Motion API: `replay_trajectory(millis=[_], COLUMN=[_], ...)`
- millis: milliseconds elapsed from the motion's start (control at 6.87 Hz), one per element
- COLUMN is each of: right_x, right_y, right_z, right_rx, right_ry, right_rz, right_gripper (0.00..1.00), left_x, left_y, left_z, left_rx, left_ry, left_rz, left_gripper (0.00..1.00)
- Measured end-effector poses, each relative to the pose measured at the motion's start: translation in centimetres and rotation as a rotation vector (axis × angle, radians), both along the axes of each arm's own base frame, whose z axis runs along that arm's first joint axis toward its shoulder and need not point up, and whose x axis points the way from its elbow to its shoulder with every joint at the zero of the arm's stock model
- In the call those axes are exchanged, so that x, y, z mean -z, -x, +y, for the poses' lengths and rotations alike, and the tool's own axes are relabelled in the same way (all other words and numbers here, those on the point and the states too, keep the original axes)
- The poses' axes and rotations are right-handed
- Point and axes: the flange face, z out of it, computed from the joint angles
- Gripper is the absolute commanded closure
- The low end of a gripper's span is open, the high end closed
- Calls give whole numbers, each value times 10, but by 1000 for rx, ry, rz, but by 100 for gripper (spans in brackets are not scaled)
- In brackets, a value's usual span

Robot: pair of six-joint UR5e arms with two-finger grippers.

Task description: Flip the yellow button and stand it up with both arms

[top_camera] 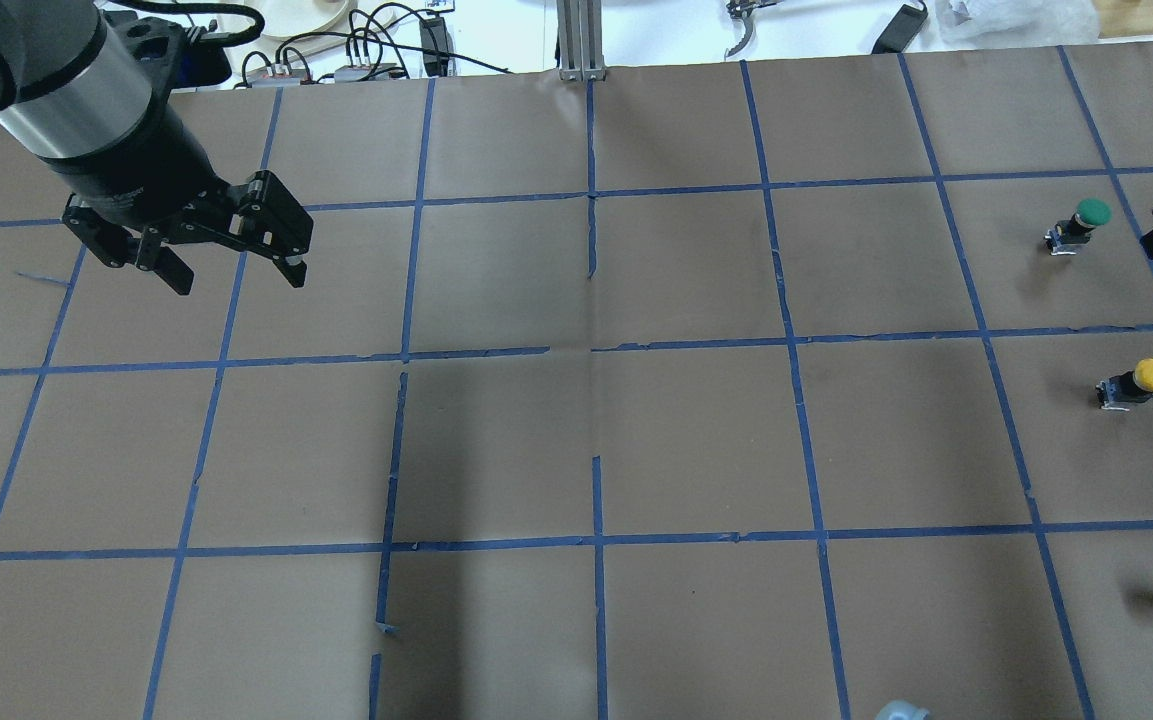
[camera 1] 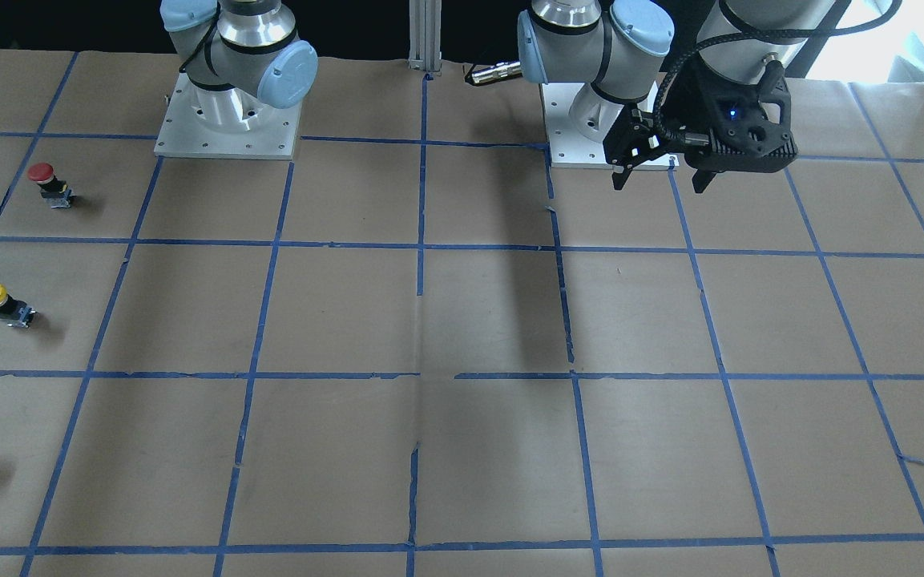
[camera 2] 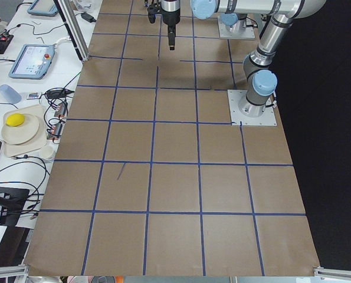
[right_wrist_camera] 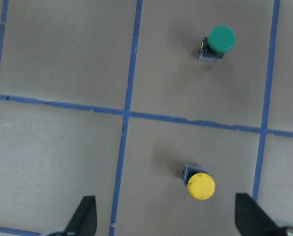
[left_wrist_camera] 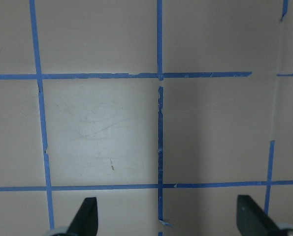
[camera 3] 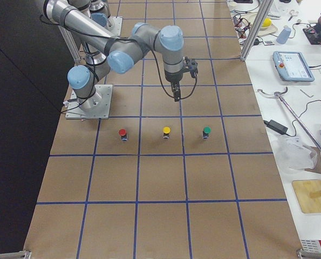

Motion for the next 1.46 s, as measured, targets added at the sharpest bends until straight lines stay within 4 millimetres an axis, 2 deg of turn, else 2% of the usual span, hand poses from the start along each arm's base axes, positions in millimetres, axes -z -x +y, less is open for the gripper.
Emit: replay_trajectory(millis=[146,291,437,583,1165,1456], right_x=[-28,-40,-43,-45,-38,-37], right_y=[-55,-102,-142,-172,-227,-234], right_z=[11,23,32,40,58,61], right_rx=[30,60,78,89,102,119], right_ry=[-30,-54,-80,-97,-159,-166], right_rz=[5,-2,-7,-6,2,7], right_gripper=[0,0,0,0,0,0], left_x=[1,2,2,4,8,2], left_y=[-1,-1,-2,-2,-2,-2], left_z=[0,-1,0,-1,-3,-1], left_rx=[0,1,2,3,3,3], left_ry=[-3,-5,-6,-10,-19,-7], left_rz=[-5,-14,-21,-24,-31,-30], left_gripper=[0,0,0,0,0,0])
